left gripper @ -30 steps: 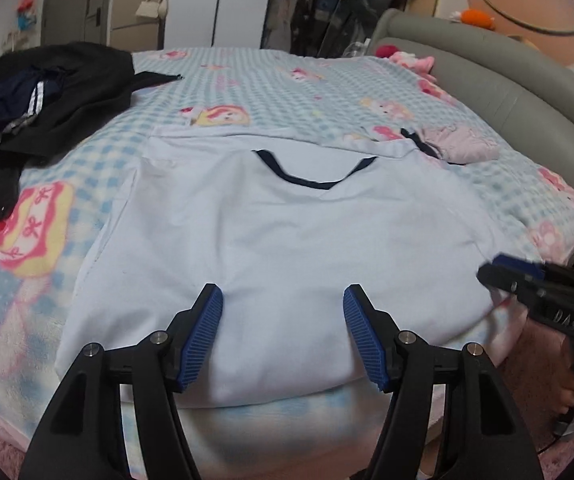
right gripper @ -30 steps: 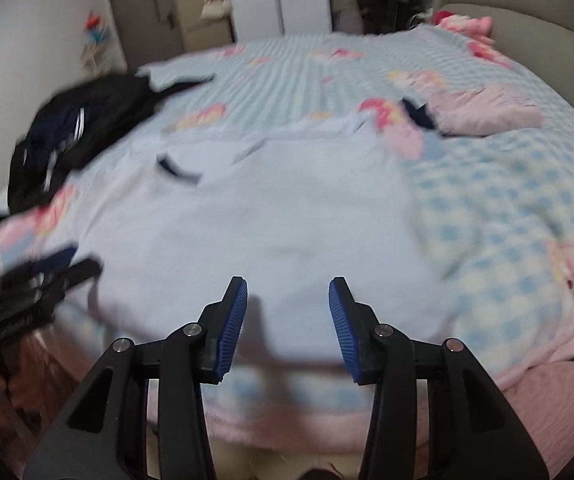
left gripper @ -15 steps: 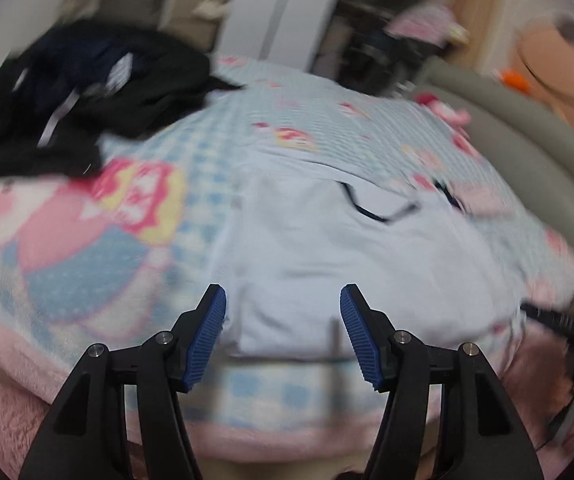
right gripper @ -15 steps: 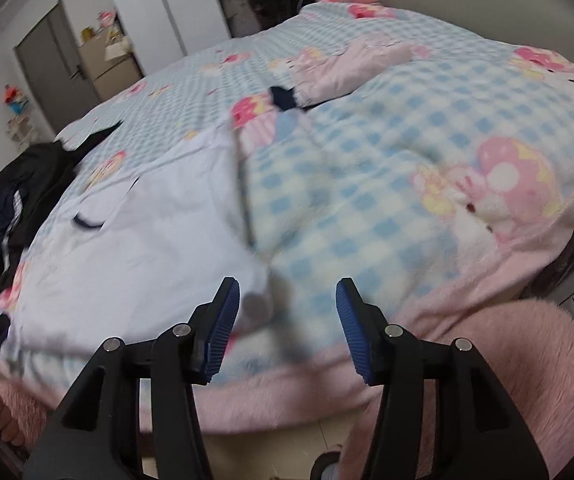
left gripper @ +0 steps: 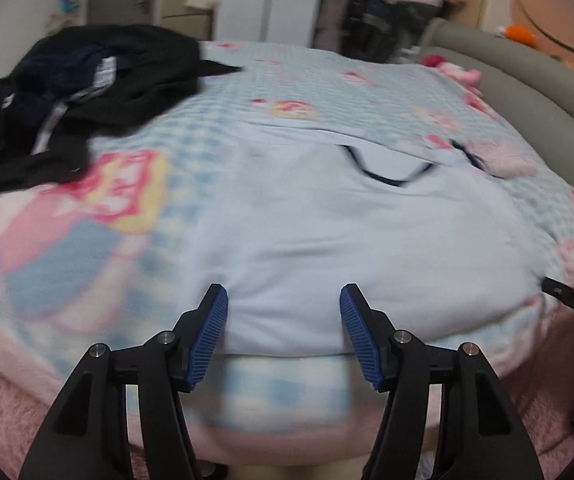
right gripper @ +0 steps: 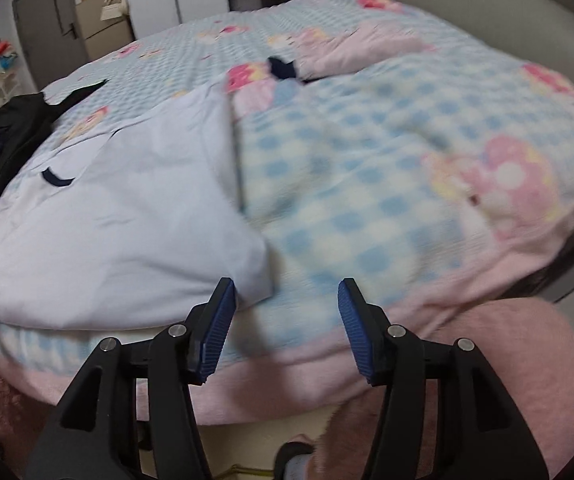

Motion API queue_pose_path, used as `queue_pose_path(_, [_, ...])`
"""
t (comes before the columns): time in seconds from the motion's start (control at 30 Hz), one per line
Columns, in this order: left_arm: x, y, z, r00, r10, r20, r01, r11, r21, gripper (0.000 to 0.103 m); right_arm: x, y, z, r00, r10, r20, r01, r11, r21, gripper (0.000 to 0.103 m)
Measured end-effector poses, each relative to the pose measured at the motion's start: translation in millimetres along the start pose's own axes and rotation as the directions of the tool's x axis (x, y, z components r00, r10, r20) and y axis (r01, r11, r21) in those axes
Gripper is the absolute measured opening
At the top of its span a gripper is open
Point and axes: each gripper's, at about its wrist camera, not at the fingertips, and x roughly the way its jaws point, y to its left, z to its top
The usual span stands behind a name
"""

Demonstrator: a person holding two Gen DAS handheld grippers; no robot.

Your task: Fold clothes

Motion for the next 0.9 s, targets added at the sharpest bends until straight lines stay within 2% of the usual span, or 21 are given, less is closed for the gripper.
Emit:
queue_pose_path(0.17, [-10.0, 20.3, 7.6, 0.999, -0.001, 0.049, 0.005, 0.997, -0.077, 0.061, -30.1, -3.0, 9.1, 0.988, 0.066, 0.143, -0.07, 0.997, 0.027, 0.054])
queue_pose_path(0.2, [-11.0, 19.5, 12.1, 0.998, -0.02, 0.057, 0.024, 0.997, -0.076, 0.061, -33.0, 1.2, 13.4, 0.984, 0.081, 0.158, -0.085, 0.996, 0.013, 0.055])
queue_pose_path(0.27, [-7.7, 10.7, 27.7, 0.996, -0.065, 0.063, 0.068, 0.997, -0.046, 0.061, -30.4, 18.8, 26.5, 0.982, 0.117, 0.149, -0.11, 0.993, -0.05, 0.055])
queue_pose_path(0.43, [27.8, -18.1, 85.3, 0.996, -0.09, 0.028, 0.088, 0.993, 0.079, 0.061, -15.2, 73.2, 73.1, 0.969, 0.218, 0.114, -0.185, 0.952, -0.243, 0.055])
queue_pose_path(0.5, [50.5, -27.2, 103.6, 0.993, -0.116, -0.018, 0.117, 0.986, 0.118, 0.061, -2.8, 93.7, 90.9, 0.964, 0.244, 0.104, -0.205, 0.934, -0.292, 0.055])
queue_pose_path(0.6, [89.0, -40.8, 115.0, 0.988, -0.112, -0.105, 0.129, 0.976, 0.174, 0.061, 18.7, 123.3, 113.2, 0.959, 0.268, 0.09, -0.221, 0.909, -0.355, 0.055])
queue_pose_path(0.63, [101.9, -44.8, 116.6, 0.985, -0.108, -0.133, 0.132, 0.973, 0.19, 0.061, 28.4, 130.7, 116.1, 0.959, 0.271, 0.085, -0.222, 0.902, -0.371, 0.055])
queue_pose_path(0.7, [110.2, -44.8, 116.6, 0.987, -0.1, -0.129, 0.123, 0.974, 0.189, 0.061, 49.4, 141.1, 118.4, 0.964, 0.253, 0.079, -0.202, 0.894, -0.399, 0.055])
queue_pose_path(0.8, [116.7, -42.0, 115.5, 0.991, -0.089, -0.103, 0.106, 0.978, 0.178, 0.061, 88.4, 136.3, 105.3, 0.99, 0.111, 0.092, -0.063, 0.908, -0.414, 0.053])
queue_pose_path(0.83, [118.8, -41.1, 115.2, 0.992, -0.085, -0.094, 0.1, 0.98, 0.174, 0.061, 99.2, 126.3, 99.7, 0.992, 0.094, 0.087, -0.052, 0.917, -0.395, 0.053])
queue_pose_path(0.9, [123.1, -39.2, 114.5, 0.994, -0.077, -0.076, 0.089, 0.982, 0.166, 0.062, 112.1, 90.8, 87.2, 0.989, 0.126, 0.072, -0.098, 0.947, -0.306, 0.053])
